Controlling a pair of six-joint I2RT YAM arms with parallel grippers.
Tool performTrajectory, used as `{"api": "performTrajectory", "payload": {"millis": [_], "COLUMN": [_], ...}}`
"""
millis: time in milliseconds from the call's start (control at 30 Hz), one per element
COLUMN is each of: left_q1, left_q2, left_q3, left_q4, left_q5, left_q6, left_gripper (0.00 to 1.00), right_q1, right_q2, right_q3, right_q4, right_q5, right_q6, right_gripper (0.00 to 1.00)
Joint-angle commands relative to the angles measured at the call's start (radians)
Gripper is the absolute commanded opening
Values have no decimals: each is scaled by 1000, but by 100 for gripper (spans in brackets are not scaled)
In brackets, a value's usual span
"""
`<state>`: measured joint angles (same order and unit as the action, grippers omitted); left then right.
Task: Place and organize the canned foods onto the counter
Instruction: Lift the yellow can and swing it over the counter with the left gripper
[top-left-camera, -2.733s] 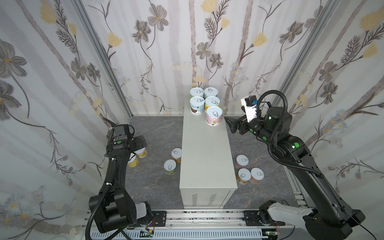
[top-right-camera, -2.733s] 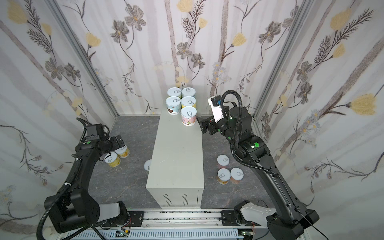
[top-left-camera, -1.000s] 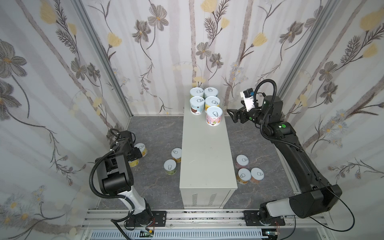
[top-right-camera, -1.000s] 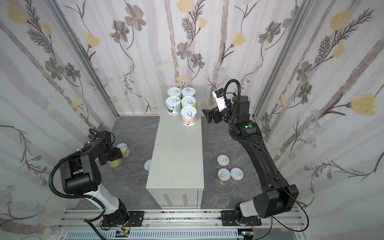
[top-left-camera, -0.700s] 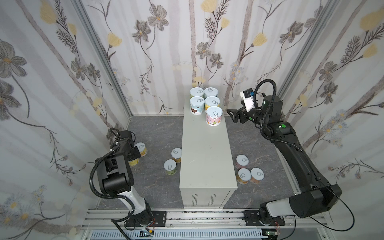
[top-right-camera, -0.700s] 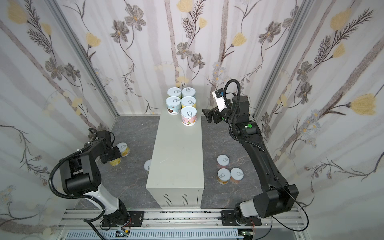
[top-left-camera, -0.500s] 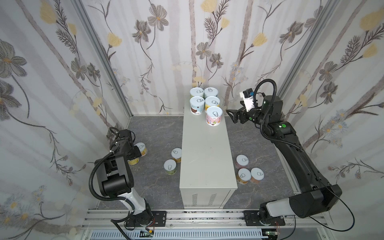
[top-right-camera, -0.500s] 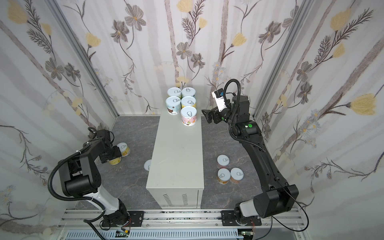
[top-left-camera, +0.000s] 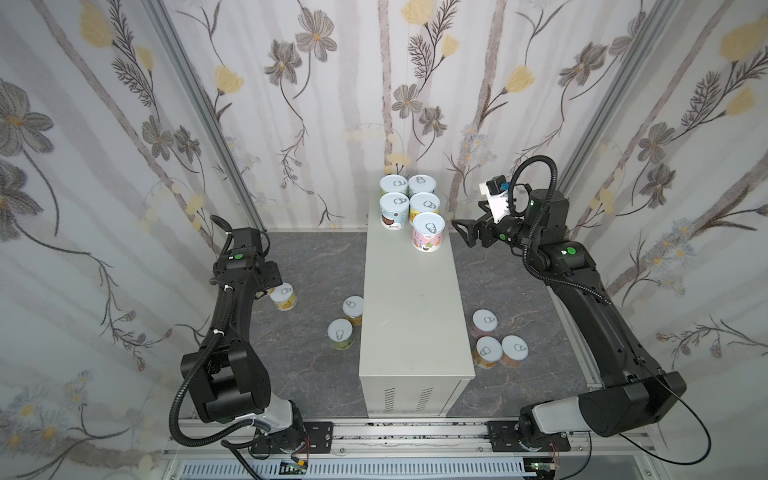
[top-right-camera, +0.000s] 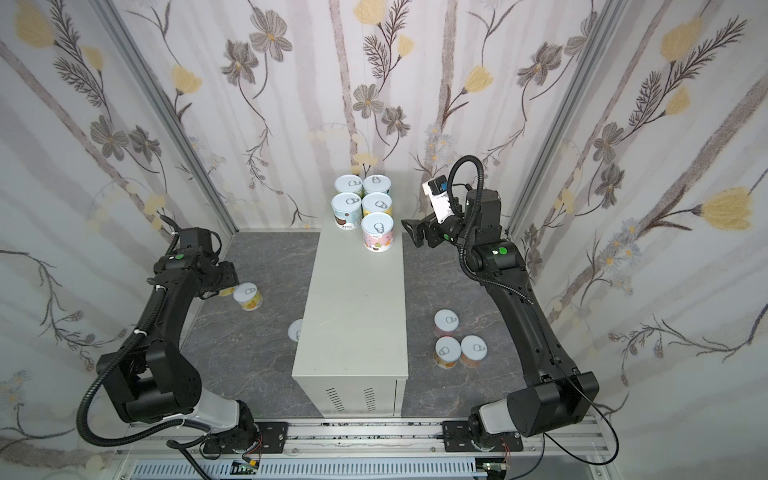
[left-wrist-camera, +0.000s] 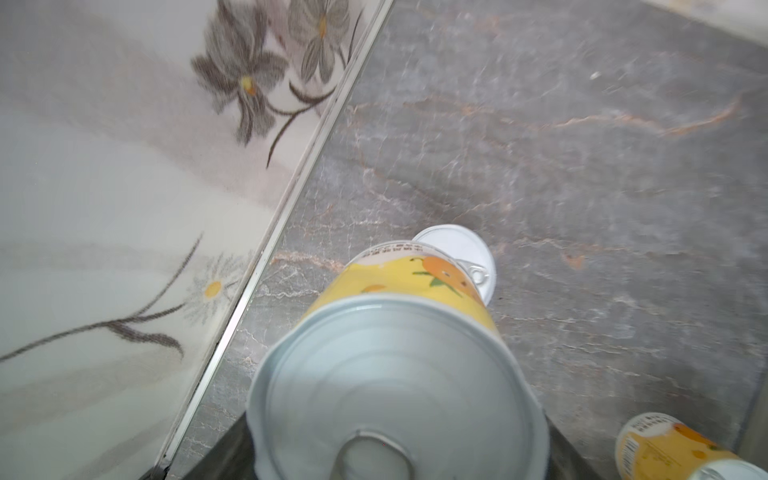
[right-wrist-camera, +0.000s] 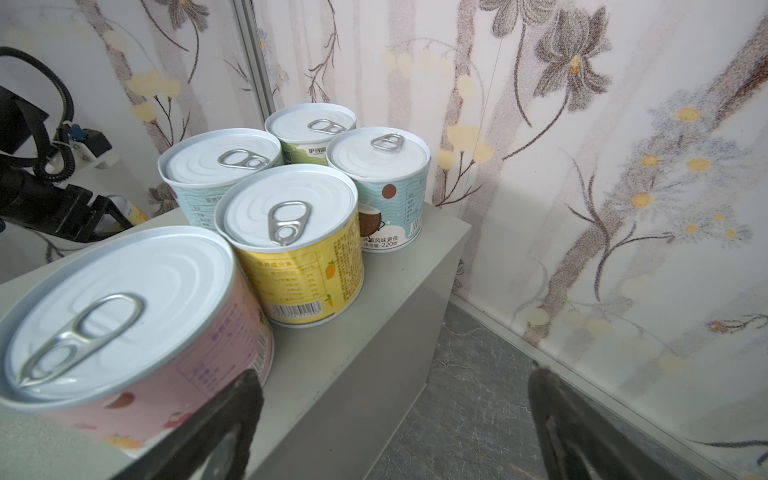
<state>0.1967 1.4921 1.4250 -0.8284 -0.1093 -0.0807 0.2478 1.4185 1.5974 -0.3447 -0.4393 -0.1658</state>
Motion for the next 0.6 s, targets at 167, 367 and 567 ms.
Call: {"api": "performTrajectory", "payload": {"millis": [167,367,567], "left_q1": [-86,-314,-626], "left_q2": [-91,-101,3], "left_q3": [222,378,653], "left_q4": [-147,-178,-322], "left_q5": [172,244,160], "left_q6": [18,37,89], "left_gripper": [44,44,46], "right_q1": [16,40,64], "right_q2": [-28,-55,-97], "right_q3": [19,26,21], "right_q4": [-7,-32,-75], "right_q5": [-49,-47,-51], "right_q6": [-13,-18,-35], "right_gripper": [100,100,100]}}
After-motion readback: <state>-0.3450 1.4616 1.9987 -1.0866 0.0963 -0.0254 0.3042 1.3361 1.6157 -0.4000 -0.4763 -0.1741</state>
